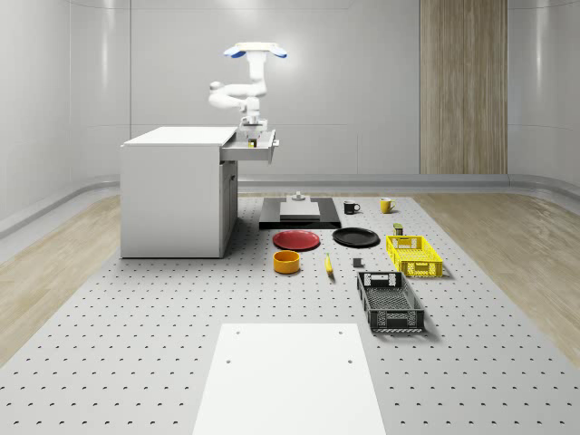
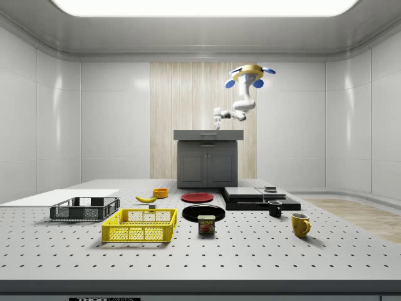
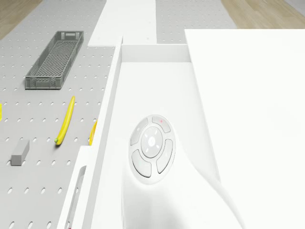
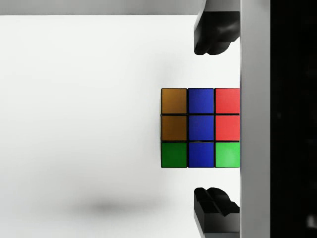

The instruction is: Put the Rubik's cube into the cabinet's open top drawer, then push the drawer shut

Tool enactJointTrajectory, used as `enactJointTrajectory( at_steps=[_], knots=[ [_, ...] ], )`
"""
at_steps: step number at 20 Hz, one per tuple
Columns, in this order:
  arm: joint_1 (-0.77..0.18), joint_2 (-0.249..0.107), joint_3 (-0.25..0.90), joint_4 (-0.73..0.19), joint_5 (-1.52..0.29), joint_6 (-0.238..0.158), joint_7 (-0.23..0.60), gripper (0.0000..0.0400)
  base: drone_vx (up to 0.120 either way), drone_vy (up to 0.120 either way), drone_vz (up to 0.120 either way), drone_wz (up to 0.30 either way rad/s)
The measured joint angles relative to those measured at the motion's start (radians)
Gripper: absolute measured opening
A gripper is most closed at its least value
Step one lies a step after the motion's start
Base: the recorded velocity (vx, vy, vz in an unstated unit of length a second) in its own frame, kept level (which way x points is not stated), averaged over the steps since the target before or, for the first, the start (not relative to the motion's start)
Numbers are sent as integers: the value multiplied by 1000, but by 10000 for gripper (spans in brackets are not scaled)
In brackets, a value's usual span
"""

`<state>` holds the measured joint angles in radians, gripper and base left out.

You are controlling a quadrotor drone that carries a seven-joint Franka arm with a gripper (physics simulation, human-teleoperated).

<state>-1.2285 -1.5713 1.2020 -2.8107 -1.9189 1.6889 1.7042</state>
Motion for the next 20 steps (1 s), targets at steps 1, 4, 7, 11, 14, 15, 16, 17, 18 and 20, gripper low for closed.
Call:
enactJointTrajectory(
  at_steps=[1,4,7,11,14,15,16,17,18,20],
  knots=[
    [2,1,5,-2,4,-3,-1,397,-120,120,120,0],
    [6,4,15,-6,13,-10,-2,398,-120,120,120,0],
    [8,7,20,-8,17,-15,-3,399,-120,120,120,0],
    [10,10,23,-9,18,-20,-4,400,-90,120,90,0],
    [11,13,24,-10,18,-23,-5,400,0,120,0,0],
    [12,14,24,-10,18,-24,-5,400,0,120,0,0],
    [12,14,24,-10,18,-24,-5,400,0,120,0,0],
    [12,15,24,-10,18,-25,-5,400,0,120,0,0],
    [13,16,24,-10,18,-26,-5,400,0,120,0,0],
    [13,17,24,-10,17,-27,-6,400,0,120,0,0]
  ],
)
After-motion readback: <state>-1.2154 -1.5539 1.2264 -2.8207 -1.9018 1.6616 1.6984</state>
